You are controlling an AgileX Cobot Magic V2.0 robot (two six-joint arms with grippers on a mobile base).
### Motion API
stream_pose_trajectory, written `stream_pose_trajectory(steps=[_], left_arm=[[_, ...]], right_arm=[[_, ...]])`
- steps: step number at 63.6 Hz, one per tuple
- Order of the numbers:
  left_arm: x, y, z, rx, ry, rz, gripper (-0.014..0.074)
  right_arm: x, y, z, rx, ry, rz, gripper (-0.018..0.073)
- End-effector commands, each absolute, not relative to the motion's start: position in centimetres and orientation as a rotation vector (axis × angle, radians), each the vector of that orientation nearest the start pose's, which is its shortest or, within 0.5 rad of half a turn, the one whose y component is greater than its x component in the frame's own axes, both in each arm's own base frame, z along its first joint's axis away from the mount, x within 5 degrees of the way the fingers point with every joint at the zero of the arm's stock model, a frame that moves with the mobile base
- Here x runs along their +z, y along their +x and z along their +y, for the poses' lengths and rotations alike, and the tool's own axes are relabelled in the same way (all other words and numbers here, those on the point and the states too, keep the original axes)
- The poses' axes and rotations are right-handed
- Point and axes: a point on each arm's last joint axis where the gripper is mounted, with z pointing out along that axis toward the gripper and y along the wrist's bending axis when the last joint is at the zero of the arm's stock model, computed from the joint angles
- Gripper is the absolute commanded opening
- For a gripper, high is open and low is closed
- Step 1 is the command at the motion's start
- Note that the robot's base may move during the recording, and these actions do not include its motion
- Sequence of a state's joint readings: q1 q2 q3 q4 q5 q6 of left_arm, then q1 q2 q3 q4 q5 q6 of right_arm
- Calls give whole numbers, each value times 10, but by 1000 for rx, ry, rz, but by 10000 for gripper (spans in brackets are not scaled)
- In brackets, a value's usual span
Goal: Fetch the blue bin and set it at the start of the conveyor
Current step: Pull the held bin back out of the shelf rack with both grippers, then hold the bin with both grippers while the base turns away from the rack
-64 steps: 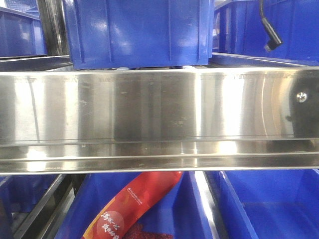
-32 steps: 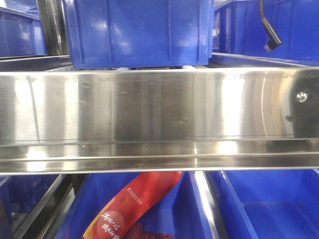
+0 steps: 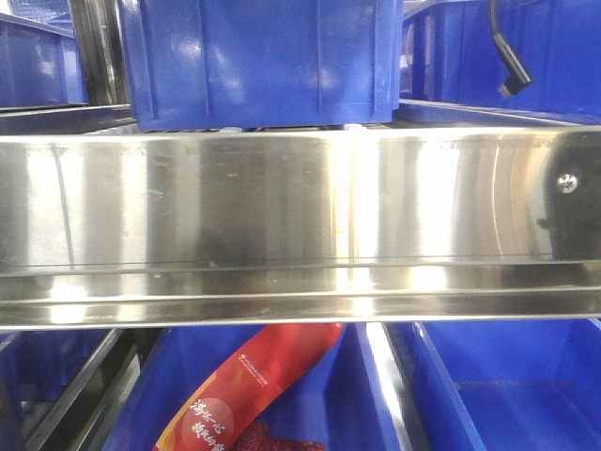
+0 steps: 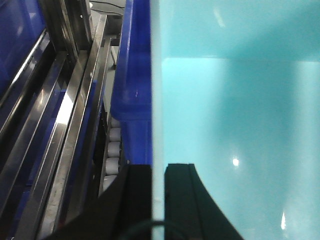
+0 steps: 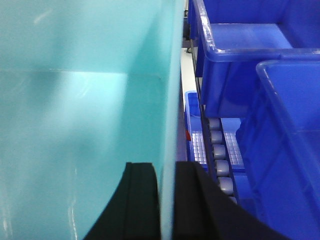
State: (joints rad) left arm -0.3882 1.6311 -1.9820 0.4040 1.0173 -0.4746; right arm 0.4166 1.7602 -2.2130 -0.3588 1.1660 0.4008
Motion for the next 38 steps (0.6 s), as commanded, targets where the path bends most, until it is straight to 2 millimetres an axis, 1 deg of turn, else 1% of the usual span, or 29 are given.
stream_pose_trajectory(steps=[1, 13, 22, 38], left_arm=[[497, 329, -109, -88, -28, 1996, -111], [497, 329, -109, -88, -28, 1996, -111], [497, 329, -109, -88, -28, 1996, -111], [497, 329, -109, -88, -28, 1996, -111]], right_arm=[[503, 341, 126, 85, -24, 2072, -163], [503, 341, 126, 89, -25, 2069, -163], [507, 343, 127, 106, -33, 2028, -163], [504, 341, 131, 151, -33, 2067, -163]])
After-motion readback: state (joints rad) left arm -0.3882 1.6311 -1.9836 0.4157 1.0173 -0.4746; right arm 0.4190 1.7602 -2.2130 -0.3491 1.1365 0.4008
